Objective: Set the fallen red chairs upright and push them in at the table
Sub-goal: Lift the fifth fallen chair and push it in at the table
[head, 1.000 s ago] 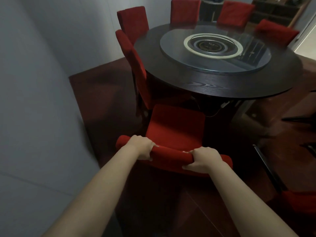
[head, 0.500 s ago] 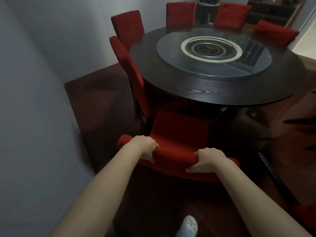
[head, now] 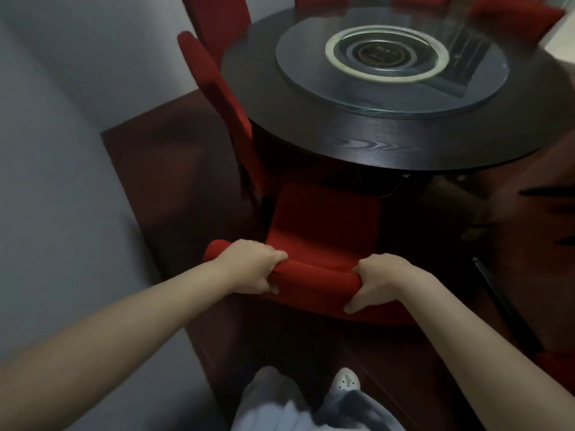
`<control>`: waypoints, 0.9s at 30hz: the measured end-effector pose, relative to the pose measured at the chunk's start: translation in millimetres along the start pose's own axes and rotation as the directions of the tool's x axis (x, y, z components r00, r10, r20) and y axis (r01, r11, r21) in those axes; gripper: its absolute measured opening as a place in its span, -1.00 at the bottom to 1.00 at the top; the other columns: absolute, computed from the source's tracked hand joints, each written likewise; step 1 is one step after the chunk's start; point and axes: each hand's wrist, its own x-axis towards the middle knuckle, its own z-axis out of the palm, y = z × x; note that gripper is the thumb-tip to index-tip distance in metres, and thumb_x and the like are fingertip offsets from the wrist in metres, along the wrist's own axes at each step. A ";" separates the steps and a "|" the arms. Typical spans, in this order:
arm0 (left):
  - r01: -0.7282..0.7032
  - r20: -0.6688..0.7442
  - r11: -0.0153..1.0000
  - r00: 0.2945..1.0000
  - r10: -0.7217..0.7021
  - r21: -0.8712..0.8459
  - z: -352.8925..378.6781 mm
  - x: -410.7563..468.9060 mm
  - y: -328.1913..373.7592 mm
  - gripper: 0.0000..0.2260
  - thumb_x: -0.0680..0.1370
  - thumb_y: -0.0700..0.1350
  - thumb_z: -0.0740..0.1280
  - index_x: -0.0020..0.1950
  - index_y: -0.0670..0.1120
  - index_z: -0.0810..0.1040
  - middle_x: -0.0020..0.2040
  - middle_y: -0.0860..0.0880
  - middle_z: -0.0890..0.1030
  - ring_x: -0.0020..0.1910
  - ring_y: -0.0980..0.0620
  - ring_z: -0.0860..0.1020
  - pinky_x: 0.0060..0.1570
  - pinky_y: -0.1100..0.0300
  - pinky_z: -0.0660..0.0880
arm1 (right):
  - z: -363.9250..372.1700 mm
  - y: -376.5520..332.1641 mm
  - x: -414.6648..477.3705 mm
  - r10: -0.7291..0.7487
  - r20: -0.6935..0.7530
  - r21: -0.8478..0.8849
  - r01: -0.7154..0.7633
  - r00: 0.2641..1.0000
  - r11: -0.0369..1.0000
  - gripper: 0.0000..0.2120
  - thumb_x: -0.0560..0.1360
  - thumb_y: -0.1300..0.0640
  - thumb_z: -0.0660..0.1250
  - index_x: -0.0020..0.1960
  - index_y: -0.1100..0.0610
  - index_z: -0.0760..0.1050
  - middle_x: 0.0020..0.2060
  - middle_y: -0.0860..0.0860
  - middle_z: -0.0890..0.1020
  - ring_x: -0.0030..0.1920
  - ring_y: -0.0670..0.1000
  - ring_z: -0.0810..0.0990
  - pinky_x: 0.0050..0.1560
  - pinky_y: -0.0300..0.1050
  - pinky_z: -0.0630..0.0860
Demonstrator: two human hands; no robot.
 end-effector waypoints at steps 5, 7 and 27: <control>-0.188 0.142 0.967 0.976 0.164 0.172 -19.7 13.5 0.6 -0.57 0.48 0.15 0.36 0.30 0.02 0.45 0.08 -0.06 0.61 0.03 -0.14 0.60 -0.07 0.07 0.47 | -5.4 -10.3 -5.0 0.094 0.054 0.003 -0.094 0.994 0.996 -0.56 0.24 -0.20 0.46 0.08 -0.11 0.58 -0.24 -0.15 0.51 -0.19 -0.04 0.51 -0.29 -0.19 0.41; -0.236 0.177 0.948 0.964 0.201 0.213 -23.5 16.1 2.3 -0.60 0.49 0.10 0.35 0.28 -0.03 0.48 0.08 -0.10 0.61 0.03 -0.19 0.59 -0.07 0.05 0.47 | -7.8 -14.4 -6.0 0.128 0.095 0.002 -0.128 0.987 0.992 -0.54 0.26 -0.15 0.48 0.13 -0.10 0.58 -0.18 -0.13 0.52 -0.15 -0.03 0.51 -0.19 -0.18 0.48; -0.210 0.035 0.973 0.978 0.208 0.091 -188.5 115.6 -43.2 -0.50 0.28 0.37 0.41 0.12 0.19 0.51 -0.03 0.11 0.58 0.02 -0.01 0.57 -0.13 0.14 0.37 | -167.9 62.8 -26.1 0.281 -0.022 0.318 -0.259 0.960 0.912 -0.58 0.21 -0.04 0.58 0.04 -0.15 0.58 -0.08 -0.15 0.65 -0.11 -0.13 0.62 -0.14 -0.22 0.54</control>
